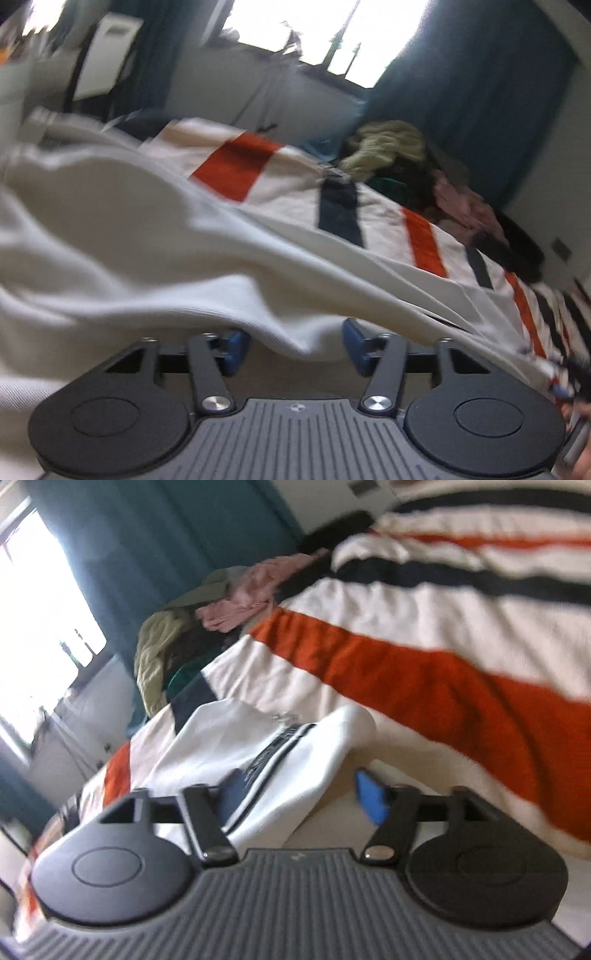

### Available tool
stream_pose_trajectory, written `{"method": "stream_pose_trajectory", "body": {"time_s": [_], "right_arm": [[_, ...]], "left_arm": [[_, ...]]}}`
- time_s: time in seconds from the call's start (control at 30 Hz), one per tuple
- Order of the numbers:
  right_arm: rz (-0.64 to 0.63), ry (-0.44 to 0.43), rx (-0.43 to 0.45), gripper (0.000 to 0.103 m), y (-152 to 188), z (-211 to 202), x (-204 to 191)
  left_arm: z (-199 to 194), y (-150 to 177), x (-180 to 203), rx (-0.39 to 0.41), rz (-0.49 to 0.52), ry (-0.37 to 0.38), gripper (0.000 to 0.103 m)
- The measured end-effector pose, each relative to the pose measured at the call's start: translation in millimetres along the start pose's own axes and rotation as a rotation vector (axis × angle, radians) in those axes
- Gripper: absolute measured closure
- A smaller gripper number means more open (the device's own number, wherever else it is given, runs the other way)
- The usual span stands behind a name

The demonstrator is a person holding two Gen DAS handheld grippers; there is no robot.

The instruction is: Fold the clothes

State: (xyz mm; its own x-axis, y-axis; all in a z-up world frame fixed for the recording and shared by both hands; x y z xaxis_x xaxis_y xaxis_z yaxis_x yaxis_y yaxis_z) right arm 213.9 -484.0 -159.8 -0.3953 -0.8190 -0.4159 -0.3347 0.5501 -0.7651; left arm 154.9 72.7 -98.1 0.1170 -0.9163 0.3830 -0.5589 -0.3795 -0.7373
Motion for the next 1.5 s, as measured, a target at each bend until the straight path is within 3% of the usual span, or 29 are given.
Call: {"method": "stream_pose_trajectory", "body": {"time_s": [0.13,0.33,0.5,0.77,0.93,1.23,1.5], "right_arm": [[-0.198,-0.027,0.005,0.022,4,-40,-37],[-0.408,-0.148,0.018,0.022,20,-114,-92],[-0.436,-0.256,0.029,0.022,40,-174,-122],[-0.462,-0.322,0.044,0.022,88,-248,-135],[-0.493,-0.309,0.064,0.022,101,-255,-140],[-0.463,-0.256,0.043,0.022,106,-235,-136],[-0.371,-0.123,-0.011,0.022,103,-219,-116]], "left_arm": [[-28,7,15,0.035,0.051,0.029,0.027],[-84,13,34,0.096,0.133,0.068,0.022],[-122,24,37,0.129,0.179,0.076,0.016],[-169,42,33,0.175,0.231,0.025,0.004],[-184,57,31,0.182,0.25,0.035,0.0],[-163,76,41,0.12,0.313,0.025,0.0],[-152,82,40,0.076,0.323,0.007,0.0]]}}
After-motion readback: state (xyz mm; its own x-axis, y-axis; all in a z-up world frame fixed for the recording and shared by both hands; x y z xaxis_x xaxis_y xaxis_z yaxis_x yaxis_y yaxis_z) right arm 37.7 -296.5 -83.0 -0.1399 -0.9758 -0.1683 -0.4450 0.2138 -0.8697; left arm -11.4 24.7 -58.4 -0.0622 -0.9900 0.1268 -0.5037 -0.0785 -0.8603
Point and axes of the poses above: each gripper's, at about its wrist camera, not at the fingertips, and z roughly the way its jaws point, x to its right, y to its underside, the point moved 3 cm from there along z, roughly the way its jaws point, and after that the axes turned 5 degrees about -z, right-handed, at the moved point
